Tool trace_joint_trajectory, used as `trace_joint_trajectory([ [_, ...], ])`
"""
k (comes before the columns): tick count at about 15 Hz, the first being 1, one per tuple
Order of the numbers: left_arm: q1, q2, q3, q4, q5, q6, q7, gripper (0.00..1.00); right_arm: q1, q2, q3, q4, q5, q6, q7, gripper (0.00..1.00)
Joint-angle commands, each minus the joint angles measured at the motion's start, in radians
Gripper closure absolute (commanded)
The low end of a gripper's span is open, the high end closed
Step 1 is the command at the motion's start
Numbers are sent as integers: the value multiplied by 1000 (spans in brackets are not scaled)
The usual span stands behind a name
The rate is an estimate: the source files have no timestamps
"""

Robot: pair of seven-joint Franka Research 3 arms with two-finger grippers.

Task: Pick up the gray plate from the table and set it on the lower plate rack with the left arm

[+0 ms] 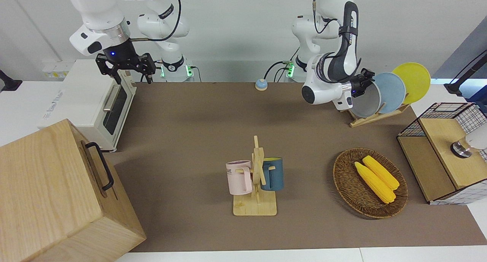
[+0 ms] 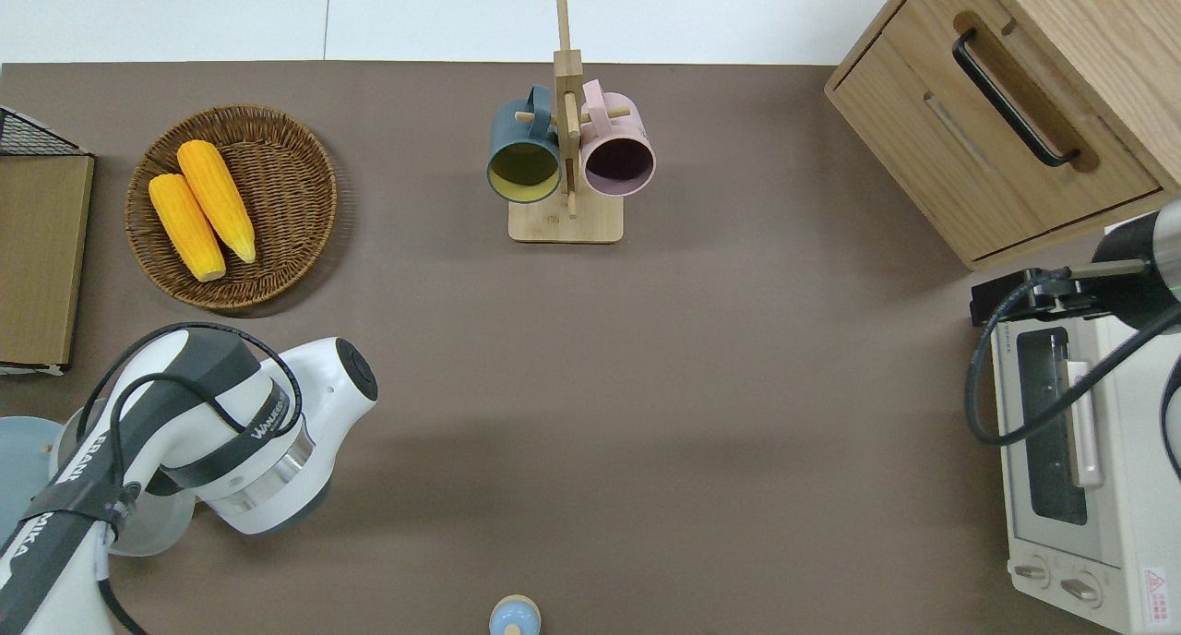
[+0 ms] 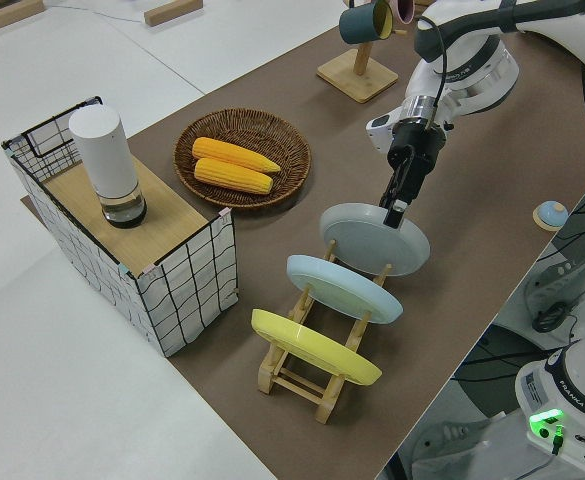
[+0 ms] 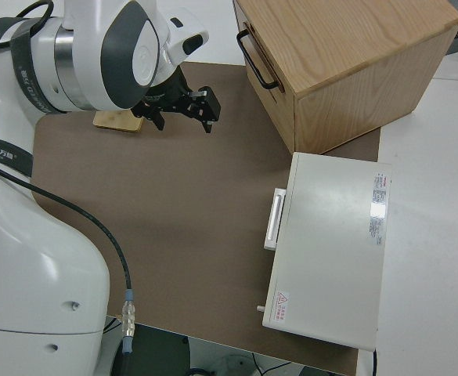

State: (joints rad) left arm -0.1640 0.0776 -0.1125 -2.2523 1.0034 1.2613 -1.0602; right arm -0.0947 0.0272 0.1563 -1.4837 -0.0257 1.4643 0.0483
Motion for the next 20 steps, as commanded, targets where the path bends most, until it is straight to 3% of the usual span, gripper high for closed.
trace_joint_trajectory([
  [1,17,8,11,-10,27,39,-17,503,7,0,-6,6,3,-1,4,17],
  [2,23,7,11,-10,44,41,-15,76,7,0,-6,6,3,-1,4,17],
  [3,26,7,11,-10,63,40,-15,1,7,0,-6,6,3,-2,4,17],
  [14,24,-10,11,42,71,14,31,0,7,0,-6,6,3,-2,4,17],
  [20,58,-12,16,281,-55,-20,359,0,7,0,-6,6,3,-2,4,17],
])
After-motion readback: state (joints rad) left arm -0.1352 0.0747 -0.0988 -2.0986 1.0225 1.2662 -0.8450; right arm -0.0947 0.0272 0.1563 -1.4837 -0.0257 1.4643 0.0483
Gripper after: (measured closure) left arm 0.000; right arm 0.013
